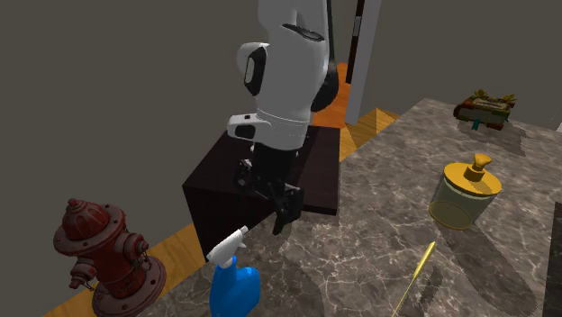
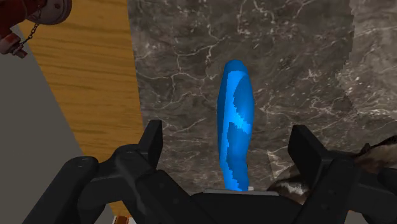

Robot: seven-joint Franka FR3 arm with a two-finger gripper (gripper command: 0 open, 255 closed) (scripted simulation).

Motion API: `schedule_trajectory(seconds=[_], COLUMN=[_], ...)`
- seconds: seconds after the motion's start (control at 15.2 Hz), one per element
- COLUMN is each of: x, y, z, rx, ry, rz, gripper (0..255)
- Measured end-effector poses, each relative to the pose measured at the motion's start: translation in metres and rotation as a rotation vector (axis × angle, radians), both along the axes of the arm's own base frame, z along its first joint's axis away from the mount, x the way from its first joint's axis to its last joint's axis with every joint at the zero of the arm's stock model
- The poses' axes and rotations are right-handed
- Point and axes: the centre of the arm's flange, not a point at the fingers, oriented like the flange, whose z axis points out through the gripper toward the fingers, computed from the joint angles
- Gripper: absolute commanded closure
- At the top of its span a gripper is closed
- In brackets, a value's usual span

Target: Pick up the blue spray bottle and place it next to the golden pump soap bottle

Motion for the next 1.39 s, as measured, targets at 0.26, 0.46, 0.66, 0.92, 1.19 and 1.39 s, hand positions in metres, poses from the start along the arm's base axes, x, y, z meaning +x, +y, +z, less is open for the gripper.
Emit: schedule_trajectory(seconds=[0.26, 0.46, 0.66, 0.92, 1.19, 1.39], x=[0.035, 0.051, 0.058, 0.065, 0.065, 0.065], y=[0.009, 0.008, 0.006, 0.001, 0.0, 0.0], z=[-0.035, -0.052, -0.067, -0.082, -0.084, -0.084], rx=[-0.034, -0.046, -0.048, -0.049, -0.049, -0.049], ry=[-0.059, -0.097, -0.104, -0.105, -0.106, -0.106], rz=[-0.056, -0.077, -0.08, -0.08, -0.08, -0.08], gripper=[0, 0, 0, 0, 0, 255])
